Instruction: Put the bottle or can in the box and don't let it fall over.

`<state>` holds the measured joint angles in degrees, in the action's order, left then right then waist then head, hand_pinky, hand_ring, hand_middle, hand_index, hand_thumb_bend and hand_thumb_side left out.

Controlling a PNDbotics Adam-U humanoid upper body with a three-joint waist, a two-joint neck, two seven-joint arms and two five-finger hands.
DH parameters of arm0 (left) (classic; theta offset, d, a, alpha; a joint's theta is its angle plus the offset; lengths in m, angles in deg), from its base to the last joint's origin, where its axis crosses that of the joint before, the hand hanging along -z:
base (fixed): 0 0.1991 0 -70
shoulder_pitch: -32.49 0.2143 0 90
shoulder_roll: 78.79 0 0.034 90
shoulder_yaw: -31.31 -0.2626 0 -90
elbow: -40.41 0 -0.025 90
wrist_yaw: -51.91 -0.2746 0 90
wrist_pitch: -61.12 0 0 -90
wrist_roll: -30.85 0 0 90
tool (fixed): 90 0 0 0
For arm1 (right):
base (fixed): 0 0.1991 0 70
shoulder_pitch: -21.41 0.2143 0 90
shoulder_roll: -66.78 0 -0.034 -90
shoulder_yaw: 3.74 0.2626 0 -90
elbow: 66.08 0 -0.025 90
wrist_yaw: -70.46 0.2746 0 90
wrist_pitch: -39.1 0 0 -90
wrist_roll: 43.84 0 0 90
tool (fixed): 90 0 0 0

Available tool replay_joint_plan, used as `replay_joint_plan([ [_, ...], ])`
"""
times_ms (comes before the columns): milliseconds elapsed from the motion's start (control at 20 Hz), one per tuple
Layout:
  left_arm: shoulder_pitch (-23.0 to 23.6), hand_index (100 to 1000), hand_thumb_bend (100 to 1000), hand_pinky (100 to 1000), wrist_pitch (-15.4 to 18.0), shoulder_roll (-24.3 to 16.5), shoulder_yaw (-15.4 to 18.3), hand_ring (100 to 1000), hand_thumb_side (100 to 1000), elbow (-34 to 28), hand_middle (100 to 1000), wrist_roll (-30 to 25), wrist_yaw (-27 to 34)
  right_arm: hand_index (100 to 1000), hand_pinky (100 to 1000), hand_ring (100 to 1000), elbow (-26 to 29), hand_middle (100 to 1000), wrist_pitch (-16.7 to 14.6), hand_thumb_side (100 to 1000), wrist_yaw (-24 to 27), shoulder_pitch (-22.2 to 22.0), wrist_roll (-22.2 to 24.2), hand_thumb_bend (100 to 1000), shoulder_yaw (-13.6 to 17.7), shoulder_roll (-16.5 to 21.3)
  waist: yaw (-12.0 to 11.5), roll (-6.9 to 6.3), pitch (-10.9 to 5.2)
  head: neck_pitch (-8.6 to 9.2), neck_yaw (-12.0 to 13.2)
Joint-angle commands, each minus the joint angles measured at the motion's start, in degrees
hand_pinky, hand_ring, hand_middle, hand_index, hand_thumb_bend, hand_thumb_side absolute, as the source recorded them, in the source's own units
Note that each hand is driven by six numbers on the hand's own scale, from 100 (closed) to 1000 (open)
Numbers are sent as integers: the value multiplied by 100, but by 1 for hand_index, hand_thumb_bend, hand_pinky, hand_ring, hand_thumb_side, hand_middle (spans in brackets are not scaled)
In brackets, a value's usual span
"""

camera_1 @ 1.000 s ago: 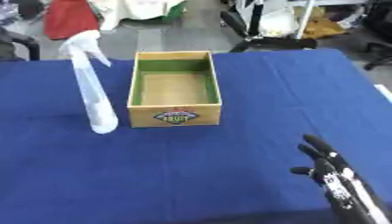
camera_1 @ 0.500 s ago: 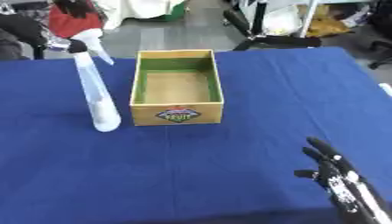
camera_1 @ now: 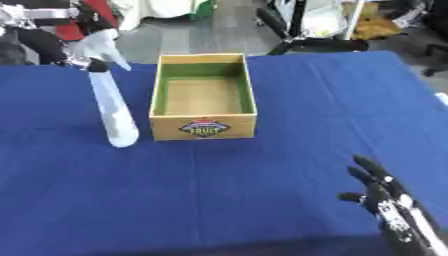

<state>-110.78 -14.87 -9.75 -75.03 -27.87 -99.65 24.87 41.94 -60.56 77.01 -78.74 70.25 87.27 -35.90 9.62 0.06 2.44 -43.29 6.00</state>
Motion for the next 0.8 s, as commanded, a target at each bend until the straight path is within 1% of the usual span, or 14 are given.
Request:
replay_joint_plan([
  [50, -169, 878, 528, 745, -14, -27, 139, 743, 673, 128, 687, 226, -156, 975, 733, 1000, 54, 1000, -6, 728, -5, 10, 16, 100, 0, 63, 12, -1, -52, -27, 32],
  [250, -184, 875, 525, 743, 11, 31, 180, 740, 672, 295, 683, 469, -353, 975, 733, 1000, 51, 1000, -4, 729, -4, 13, 22, 100, -3, 58, 21, 0, -47, -14, 40],
  [450, -193, 839, 502, 701, 43, 79, 183, 692, 652, 384, 610, 572, -437, 975, 733, 1000, 51, 1000, -2, 729, -2, 18, 25, 100, -5, 58, 29, -1, -46, -17, 48],
  [700, -197, 812, 448, 680, 99, 129, 124, 652, 599, 420, 579, 521, -601, 975, 733, 1000, 46, 1000, -3, 729, -4, 19, 29, 100, -6, 59, 40, -2, -49, -23, 67],
  [800, -182, 809, 444, 676, 123, 140, 110, 633, 585, 438, 575, 462, -679, 975, 732, 1000, 44, 1000, -3, 729, -6, 21, 28, 100, -5, 59, 46, -5, -51, -28, 72],
])
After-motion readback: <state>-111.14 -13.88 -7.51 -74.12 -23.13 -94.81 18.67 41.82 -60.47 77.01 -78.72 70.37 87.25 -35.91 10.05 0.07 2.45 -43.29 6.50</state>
